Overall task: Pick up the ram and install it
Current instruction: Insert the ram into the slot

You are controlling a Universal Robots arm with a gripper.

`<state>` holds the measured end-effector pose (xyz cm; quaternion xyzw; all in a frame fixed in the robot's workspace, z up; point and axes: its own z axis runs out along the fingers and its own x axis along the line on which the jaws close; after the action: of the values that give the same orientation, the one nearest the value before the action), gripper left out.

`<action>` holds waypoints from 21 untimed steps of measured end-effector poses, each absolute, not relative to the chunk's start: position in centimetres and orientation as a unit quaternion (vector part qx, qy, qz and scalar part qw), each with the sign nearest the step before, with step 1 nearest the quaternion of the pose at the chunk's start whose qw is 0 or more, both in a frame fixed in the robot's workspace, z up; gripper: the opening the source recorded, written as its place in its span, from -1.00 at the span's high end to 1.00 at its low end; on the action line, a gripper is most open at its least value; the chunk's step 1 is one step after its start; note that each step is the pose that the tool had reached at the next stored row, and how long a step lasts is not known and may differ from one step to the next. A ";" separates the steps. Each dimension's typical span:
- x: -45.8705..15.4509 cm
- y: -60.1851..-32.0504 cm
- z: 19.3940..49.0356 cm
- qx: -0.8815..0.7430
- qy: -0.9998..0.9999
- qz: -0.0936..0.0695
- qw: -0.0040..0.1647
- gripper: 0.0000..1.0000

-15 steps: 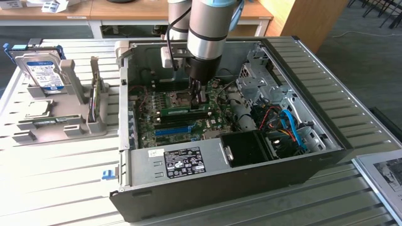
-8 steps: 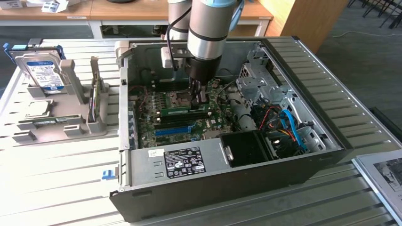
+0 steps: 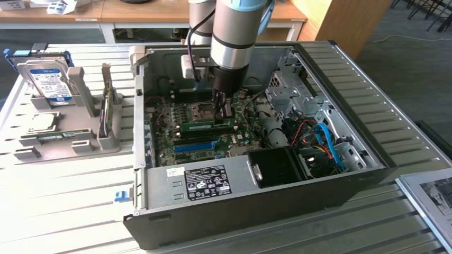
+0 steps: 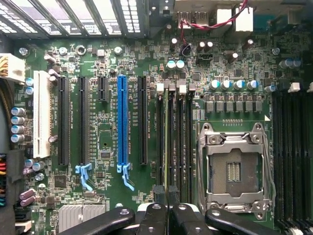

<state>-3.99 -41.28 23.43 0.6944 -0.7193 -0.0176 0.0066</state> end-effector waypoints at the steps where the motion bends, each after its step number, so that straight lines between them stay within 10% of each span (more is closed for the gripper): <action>1: -4.0 -41.3 23.4 0.694 -0.719 -0.018 0.007 0.76; 21: -3.9 -41.4 23.4 0.701 -0.713 -0.018 0.007 0.76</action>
<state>-3.92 -41.38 23.41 0.7008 -0.7131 -0.0175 0.0068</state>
